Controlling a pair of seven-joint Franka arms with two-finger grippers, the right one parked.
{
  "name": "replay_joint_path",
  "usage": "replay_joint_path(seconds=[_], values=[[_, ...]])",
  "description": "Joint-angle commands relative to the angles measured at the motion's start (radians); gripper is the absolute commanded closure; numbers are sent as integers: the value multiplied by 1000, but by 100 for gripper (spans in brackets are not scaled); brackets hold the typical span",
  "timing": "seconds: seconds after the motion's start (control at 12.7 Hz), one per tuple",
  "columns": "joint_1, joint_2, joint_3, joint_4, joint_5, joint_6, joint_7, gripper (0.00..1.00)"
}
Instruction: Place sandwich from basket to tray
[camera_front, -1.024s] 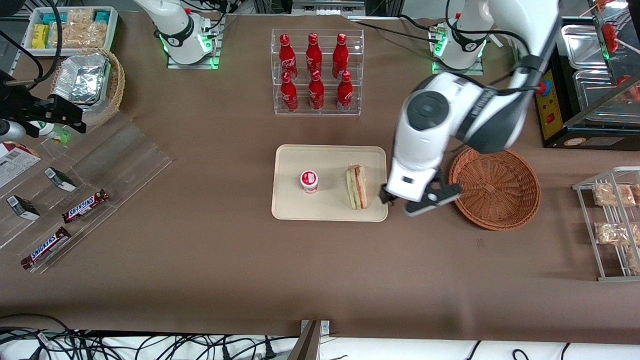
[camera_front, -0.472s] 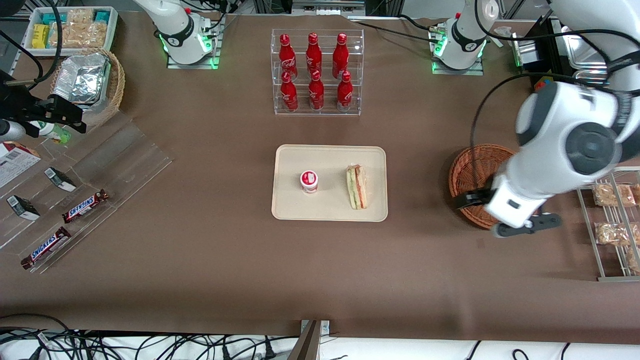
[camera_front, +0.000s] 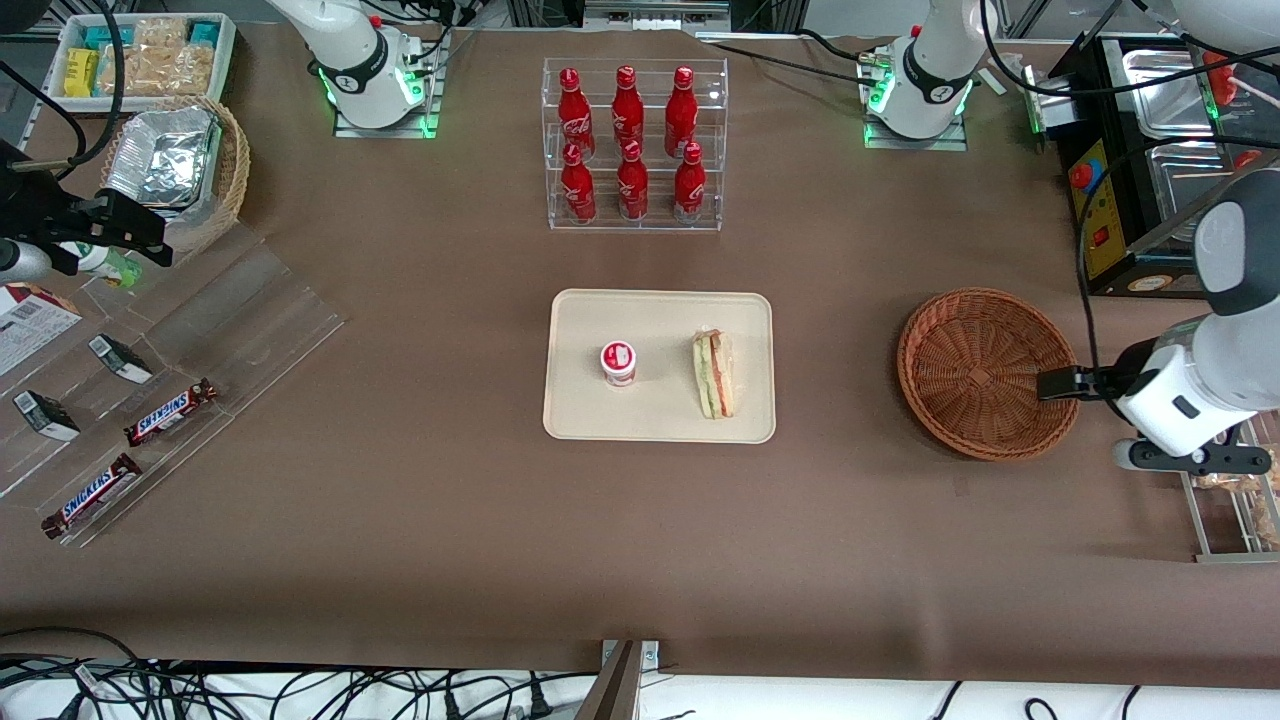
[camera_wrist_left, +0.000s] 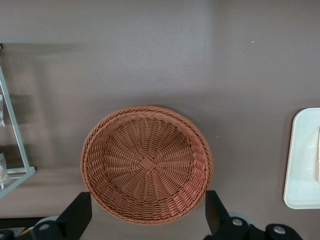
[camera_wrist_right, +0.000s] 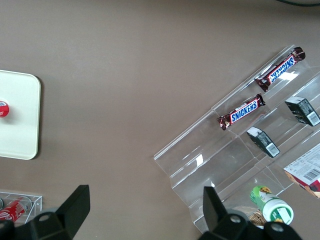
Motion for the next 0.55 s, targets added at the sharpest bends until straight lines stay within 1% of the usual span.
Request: replay_joint_path(seconds=[0.0, 0.47], values=[[-7, -6, 23, 17, -48, -19, 120, 0], [-21, -8, 3, 17, -39, -19, 113, 0]])
